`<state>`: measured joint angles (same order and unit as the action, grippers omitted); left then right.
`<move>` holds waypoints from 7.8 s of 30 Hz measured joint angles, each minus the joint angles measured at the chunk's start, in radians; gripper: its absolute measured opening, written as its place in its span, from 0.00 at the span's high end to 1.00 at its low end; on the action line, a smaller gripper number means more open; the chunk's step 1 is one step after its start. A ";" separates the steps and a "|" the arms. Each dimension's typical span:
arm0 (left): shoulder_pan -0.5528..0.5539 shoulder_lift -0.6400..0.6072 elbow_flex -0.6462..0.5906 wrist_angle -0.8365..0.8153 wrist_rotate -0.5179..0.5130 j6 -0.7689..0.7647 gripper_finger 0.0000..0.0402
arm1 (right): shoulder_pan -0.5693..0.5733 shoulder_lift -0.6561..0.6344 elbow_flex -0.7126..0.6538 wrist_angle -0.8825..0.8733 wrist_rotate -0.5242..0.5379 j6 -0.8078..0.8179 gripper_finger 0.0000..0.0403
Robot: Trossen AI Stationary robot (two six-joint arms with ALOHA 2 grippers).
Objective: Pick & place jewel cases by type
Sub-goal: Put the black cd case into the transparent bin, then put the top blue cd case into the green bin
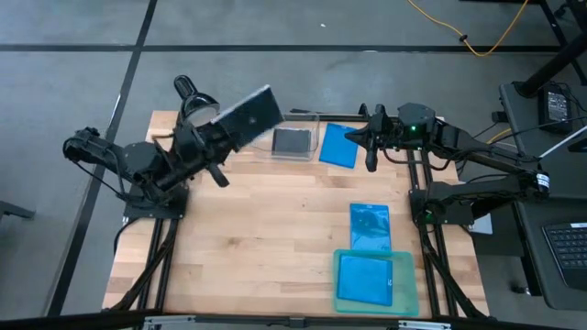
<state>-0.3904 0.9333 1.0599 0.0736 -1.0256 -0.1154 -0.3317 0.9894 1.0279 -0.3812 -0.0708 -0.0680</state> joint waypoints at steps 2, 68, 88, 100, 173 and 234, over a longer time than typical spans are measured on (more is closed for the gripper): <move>0.021 -0.013 0.000 -0.045 0.090 -0.229 0.94 | 0.000 0.000 0.000 -0.004 -0.001 -0.016 0.97; 1.004 0.718 0.000 -0.204 1.228 -0.601 0.94 | 0.000 0.000 0.000 -0.057 -0.117 -0.227 0.97; 1.023 0.749 0.000 -0.123 1.370 -0.580 0.67 | 0.000 0.001 -0.001 -0.069 -0.117 -0.258 0.97; 1.027 0.702 0.000 -0.137 1.391 -0.592 0.52 | 0.000 0.001 -0.002 -0.069 -0.117 -0.259 0.97; 0.619 0.350 0.000 -0.318 0.870 -0.401 0.52 | 0.027 0.821 -0.001 -0.114 -0.119 0.126 0.97; 0.443 0.338 -0.006 -0.605 0.854 -0.469 0.52 | 0.398 0.742 0.227 -0.326 0.264 0.088 0.97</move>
<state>0.0524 1.2713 1.0534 -0.5315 -0.1719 -0.5845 0.0664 1.7314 1.2545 -0.7069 0.1936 0.0200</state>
